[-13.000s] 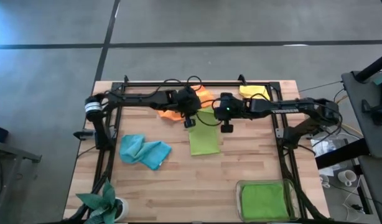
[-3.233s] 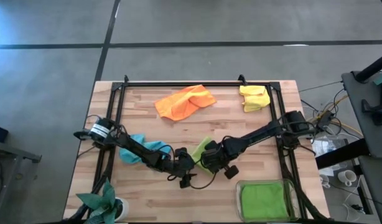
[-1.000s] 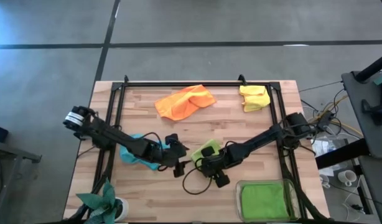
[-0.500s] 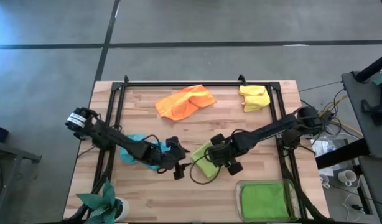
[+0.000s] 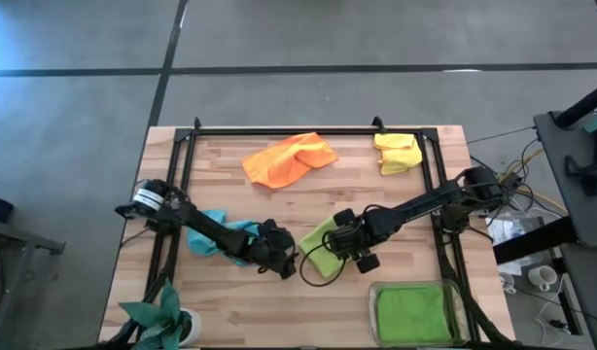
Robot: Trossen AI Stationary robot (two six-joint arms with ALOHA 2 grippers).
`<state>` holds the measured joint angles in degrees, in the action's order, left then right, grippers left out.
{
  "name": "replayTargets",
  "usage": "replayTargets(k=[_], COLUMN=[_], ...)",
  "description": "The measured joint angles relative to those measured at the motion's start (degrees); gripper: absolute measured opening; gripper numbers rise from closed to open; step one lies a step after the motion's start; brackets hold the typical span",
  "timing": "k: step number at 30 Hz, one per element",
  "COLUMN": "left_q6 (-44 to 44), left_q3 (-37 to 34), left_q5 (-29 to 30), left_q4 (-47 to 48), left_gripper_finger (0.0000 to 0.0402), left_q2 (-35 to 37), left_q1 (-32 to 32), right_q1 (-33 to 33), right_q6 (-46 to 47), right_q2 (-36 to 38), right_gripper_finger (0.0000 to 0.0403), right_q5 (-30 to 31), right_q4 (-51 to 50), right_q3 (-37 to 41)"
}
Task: Fold microfiber towels
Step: Put the light green towel into the transparent bin
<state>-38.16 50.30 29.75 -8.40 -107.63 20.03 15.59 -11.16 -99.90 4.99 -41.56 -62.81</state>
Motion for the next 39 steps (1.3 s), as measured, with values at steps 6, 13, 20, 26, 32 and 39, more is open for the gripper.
replayTargets(k=[6,13,20,26,32,39], left_q6=[3.77,8.56,9.15,13.39,15.05,14.66], left_q3=[-0.49,-2.63,-2.55,-2.79,-2.91,-2.82], left_q5=[1.49,0.86,0.55,-1.28,-1.75,-1.72], left_q4=[-3.05,-12.16,-14.55,-11.84,-11.08,-9.58], left_gripper_finger=[0.0233,0.0092,0.0013,0.0017,0.0017,0.0018], left_q2=[-0.91,-2.26,-4.65,-2.79,-2.04,-1.91], left_q1=[-0.06,-0.90,-1.20,-1.23,-1.23,-1.18], right_q1=[-0.02,-0.02,0.00,0.15,-1.00,-1.26], right_q6=[-0.39,-0.39,-0.68,-0.26,-2.29,-6.00], right_q2=[0.00,0.00,0.00,-0.51,-0.55,0.11], right_gripper_finger=[0.0173,0.0171,0.0171,0.0171,0.0171,0.0171], right_q5=[0.00,0.00,-0.59,-1.12,5.49,10.66], right_q4=[1.26,2.71,4.52,7.35,4.52,-3.02], right_q3=[-0.03,0.15,0.98,4.60,6.21,3.26])
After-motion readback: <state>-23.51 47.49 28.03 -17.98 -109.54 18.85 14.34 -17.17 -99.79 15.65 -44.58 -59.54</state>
